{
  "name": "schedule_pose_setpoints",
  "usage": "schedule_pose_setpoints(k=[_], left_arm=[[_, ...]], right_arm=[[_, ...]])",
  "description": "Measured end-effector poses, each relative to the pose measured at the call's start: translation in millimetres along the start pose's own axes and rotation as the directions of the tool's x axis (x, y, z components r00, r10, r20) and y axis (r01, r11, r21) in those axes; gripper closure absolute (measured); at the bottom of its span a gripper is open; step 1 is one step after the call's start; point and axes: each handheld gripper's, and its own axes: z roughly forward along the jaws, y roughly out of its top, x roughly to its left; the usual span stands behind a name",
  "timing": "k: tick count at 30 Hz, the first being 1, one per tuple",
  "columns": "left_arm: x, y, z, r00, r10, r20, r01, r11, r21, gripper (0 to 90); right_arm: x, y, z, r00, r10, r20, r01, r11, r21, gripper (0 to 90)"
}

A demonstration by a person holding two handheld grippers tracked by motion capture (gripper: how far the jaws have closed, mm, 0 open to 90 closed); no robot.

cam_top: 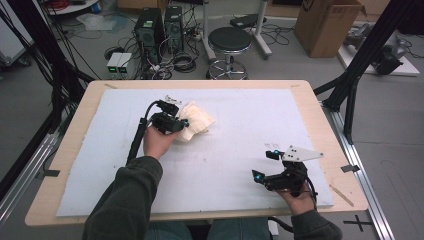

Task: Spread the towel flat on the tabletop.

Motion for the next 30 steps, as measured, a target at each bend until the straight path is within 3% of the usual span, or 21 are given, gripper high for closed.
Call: schedule_pose_setpoints(k=[8,14,18,20,24,27,30], left_arm=[[-21.2,-1.9,-26.6,0.9986,0.023,0.049,-0.021,0.9994,-0.029,76.1],[-41.9,-19.5,-36.7,0.9940,0.066,0.088,-0.065,0.9978,-0.013,76.0],[-59.5,-36.1,-36.1,0.9917,0.081,0.100,-0.082,0.9965,0.012,76.0],[-67.2,-45.2,-34.2,0.9921,0.051,0.114,-0.052,0.9987,0.004,75.9],[-83.1,-60.8,-26.8,0.9884,0.038,0.147,-0.042,0.9989,0.021,75.6],[-90.6,-68.1,-22.3,0.9865,0.021,0.162,-0.024,0.9996,0.016,75.4],[-93.3,-73.3,-15.4,0.9850,0.029,0.170,-0.034,0.9991,0.026,74.2]], right_arm=[[-0.4,-0.9,-1.6,0.9999,-0.007,0.011,0.007,1.000,0.002,10.3],[1.5,-1.2,-1.9,0.9999,-0.009,0.012,0.009,1.000,0.012,10.3],[1.6,-1.5,-1.1,0.9997,-0.023,0.011,0.023,1.000,0.008,10.3],[2.6,-1.6,-0.5,0.9996,-0.025,0.011,0.025,1.000,0.015,10.3],[5.1,-1.6,1.2,0.9992,-0.038,0.014,0.038,0.999,0.029,10.3],[6.1,-1.6,2.5,0.9988,-0.047,0.014,0.047,0.998,0.036,10.3],[6.9,-2.0,4.0,0.9988,-0.048,0.013,0.047,0.997,0.053,10.3]])
